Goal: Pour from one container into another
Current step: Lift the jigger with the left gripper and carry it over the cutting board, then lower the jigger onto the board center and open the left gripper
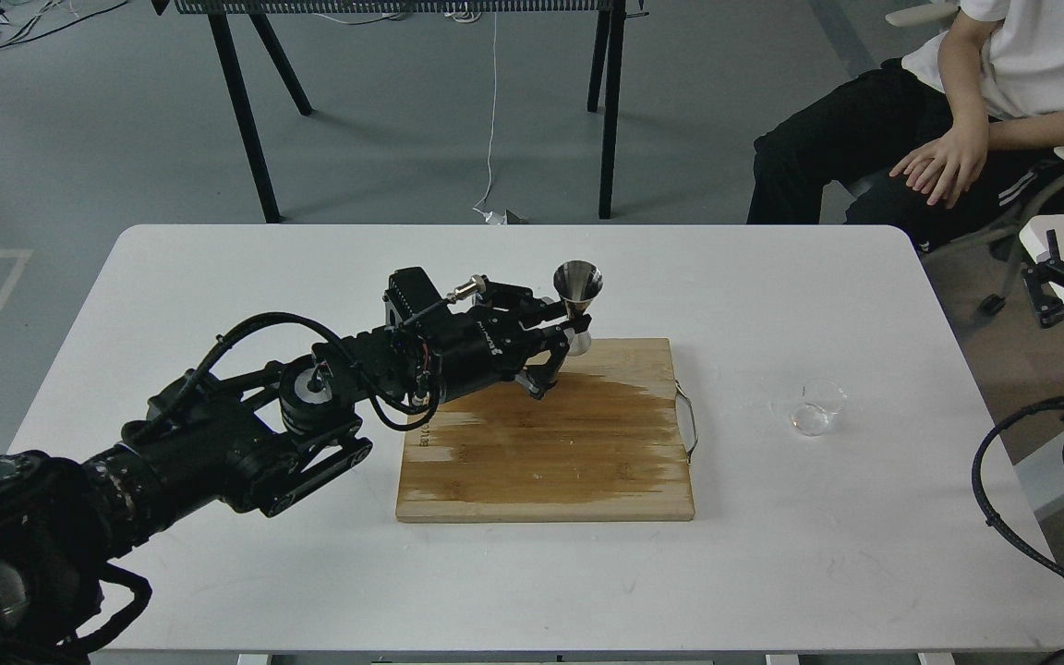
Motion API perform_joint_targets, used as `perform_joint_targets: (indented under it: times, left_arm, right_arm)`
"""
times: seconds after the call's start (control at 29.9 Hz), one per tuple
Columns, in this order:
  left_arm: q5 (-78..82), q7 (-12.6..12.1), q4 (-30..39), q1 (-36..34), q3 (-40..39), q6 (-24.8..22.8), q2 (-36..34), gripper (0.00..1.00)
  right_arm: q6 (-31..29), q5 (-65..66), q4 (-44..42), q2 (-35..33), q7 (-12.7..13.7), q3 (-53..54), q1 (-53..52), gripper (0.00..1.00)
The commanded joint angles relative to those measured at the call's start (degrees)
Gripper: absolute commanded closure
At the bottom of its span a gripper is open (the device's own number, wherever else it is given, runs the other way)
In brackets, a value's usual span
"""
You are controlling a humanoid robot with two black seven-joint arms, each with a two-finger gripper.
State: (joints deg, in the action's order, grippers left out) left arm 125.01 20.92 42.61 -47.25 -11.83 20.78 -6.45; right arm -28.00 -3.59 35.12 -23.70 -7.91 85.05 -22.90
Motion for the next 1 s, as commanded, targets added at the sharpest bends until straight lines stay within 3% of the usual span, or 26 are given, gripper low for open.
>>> perform_joint_targets:
  times: [0.0, 0.4, 0.67, 0.84, 0.97]
  left_arm:
    - [-0.01, -2.98, -2.61, 0.84, 2.34, -0.04, 2.92, 0.91]
    - [-0.01, -5.53, -6.14, 5.49, 2.17, 0.05, 4.51, 0.9]
    - [-0.01, -5.62, -6.14, 7.43, 1.72, 0.4, 4.42, 0.86]
    - [-0.01, -6.24, -6.14, 7.26, 1.64, 1.27, 4.25, 0.77]
    - [-0.01, -6.24, -6.05, 7.26, 1.64, 1.89, 4.07, 0.76]
  right_arm:
    - [0.0, -0.01, -0.05, -0.38, 0.0, 0.03, 0.13, 0.0]
    - [0.0, -0.01, -0.05, -0.82, -0.09, 0.12, 0.13, 0.0]
    - [0.0, -0.01, -0.05, -0.82, 0.0, 0.12, 0.13, 0.0]
    - [0.0, -0.01, -0.05, -0.91, -0.35, 0.12, 0.13, 0.0]
    - [0.0, -0.01, -0.05, -0.91, -0.62, 0.12, 0.13, 0.0]
